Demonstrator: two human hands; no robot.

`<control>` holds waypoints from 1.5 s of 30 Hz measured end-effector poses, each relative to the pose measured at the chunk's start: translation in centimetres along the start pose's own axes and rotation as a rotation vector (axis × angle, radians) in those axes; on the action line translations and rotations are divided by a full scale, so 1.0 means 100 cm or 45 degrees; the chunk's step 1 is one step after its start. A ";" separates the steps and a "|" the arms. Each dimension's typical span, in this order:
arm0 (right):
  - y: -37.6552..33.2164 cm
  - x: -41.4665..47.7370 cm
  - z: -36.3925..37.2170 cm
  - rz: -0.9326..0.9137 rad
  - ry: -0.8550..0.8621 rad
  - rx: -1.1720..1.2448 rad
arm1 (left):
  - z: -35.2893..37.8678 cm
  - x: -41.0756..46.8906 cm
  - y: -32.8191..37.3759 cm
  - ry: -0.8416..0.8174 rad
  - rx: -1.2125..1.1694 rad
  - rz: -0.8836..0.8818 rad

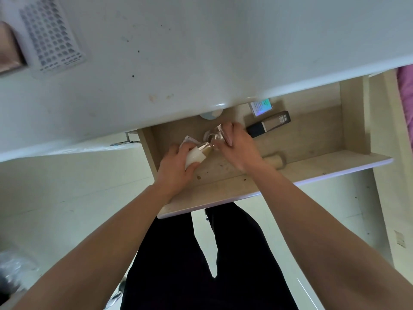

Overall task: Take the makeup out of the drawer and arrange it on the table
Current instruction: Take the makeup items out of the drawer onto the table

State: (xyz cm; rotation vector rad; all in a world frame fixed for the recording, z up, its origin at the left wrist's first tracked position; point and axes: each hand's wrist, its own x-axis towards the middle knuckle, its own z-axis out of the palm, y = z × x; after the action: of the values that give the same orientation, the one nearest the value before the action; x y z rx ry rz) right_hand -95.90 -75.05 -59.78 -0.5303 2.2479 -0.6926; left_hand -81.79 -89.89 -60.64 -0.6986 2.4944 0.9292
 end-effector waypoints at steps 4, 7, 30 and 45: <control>-0.003 -0.036 -0.011 -0.075 0.086 0.153 | -0.021 -0.029 0.023 0.092 -0.304 -0.032; -0.013 -0.055 -0.017 -0.165 0.204 0.257 | -0.039 -0.048 0.035 0.219 -0.410 -0.010; -0.231 0.125 -0.006 -0.296 0.305 0.418 | -0.229 0.008 -0.105 1.142 -0.918 -0.558; -0.259 0.190 -0.001 -0.183 0.513 -0.200 | -0.224 0.034 -0.121 1.216 -0.169 -0.469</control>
State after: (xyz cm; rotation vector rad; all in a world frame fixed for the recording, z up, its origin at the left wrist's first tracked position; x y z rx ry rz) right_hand -104.23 -105.41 -53.54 -0.6826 2.6768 -0.7520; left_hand -81.63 -114.20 -52.54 -1.9342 2.8719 0.7086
